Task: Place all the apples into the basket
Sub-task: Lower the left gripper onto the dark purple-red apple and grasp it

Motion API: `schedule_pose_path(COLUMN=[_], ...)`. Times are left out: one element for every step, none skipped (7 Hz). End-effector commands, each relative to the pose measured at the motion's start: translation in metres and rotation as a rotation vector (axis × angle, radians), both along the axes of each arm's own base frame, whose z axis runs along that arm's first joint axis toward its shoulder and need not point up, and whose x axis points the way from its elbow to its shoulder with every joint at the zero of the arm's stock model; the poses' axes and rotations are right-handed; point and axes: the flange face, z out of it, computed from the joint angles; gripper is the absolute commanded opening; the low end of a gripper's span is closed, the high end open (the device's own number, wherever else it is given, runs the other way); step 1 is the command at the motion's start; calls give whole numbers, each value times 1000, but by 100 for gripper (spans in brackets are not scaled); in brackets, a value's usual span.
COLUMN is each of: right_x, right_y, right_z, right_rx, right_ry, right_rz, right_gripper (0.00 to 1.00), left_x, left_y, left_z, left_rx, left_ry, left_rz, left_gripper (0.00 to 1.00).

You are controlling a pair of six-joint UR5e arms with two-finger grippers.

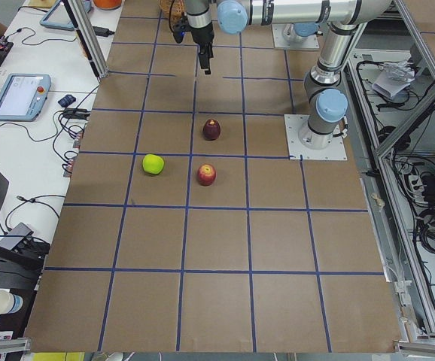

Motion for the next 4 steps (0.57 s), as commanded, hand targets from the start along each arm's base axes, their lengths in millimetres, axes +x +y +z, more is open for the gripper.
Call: schedule_pose_path(right_x=[0, 0, 0, 0], right_y=[0, 0, 0, 0], right_z=[0, 2, 1, 1], right_rx=[-2, -5, -3, -3], right_ry=[-1, -1, -2, -4], right_rz=[1, -5, -10, -10], right_gripper=[100, 100, 100, 100], left_x=[84, 87, 83, 80], left_y=[2, 6, 12, 13], left_z=[-96, -140, -166, -176], left_rx=[-23, -36, -36, -28], left_ry=[33, 33, 54, 84], left_rz=[0, 10, 15, 27], left_gripper=[100, 100, 100, 100])
